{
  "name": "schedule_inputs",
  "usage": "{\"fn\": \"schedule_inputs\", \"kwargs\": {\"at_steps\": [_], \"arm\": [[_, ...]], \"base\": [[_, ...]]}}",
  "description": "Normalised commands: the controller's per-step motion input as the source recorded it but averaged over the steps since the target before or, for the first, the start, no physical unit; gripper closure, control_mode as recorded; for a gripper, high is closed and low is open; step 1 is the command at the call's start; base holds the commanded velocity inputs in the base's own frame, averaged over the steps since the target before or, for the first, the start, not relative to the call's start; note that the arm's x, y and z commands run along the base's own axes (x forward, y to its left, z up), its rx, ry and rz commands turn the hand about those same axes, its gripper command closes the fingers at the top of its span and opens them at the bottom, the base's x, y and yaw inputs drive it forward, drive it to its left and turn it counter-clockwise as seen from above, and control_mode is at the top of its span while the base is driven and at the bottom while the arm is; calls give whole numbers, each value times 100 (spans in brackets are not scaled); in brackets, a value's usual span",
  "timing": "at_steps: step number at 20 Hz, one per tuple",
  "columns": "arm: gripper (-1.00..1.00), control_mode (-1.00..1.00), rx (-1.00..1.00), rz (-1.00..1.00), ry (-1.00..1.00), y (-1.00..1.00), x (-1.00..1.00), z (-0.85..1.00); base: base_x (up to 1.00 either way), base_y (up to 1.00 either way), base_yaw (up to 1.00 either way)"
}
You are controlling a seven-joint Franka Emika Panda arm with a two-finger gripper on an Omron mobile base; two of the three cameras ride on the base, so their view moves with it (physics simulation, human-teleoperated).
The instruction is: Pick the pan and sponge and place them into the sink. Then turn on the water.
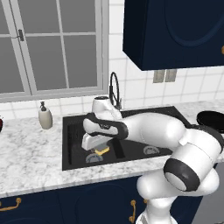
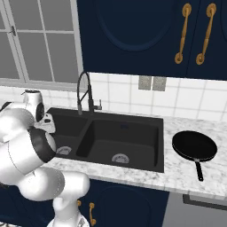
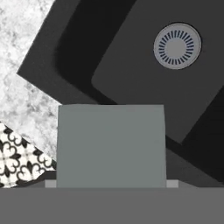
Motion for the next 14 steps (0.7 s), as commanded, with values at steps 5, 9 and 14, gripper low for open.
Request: {"fn": "schedule_inputs", "kwargs": {"at_steps": [5,9,14], "arm": [[100,-100,-15,-20,21,-79,-3,25],[100,-100,-13,-29,11,-91,-3,5],[100,-100,-12,-33,8,-99,0,0]], "base": [[0,0,0],[0,0,0],[0,0,0]]}}
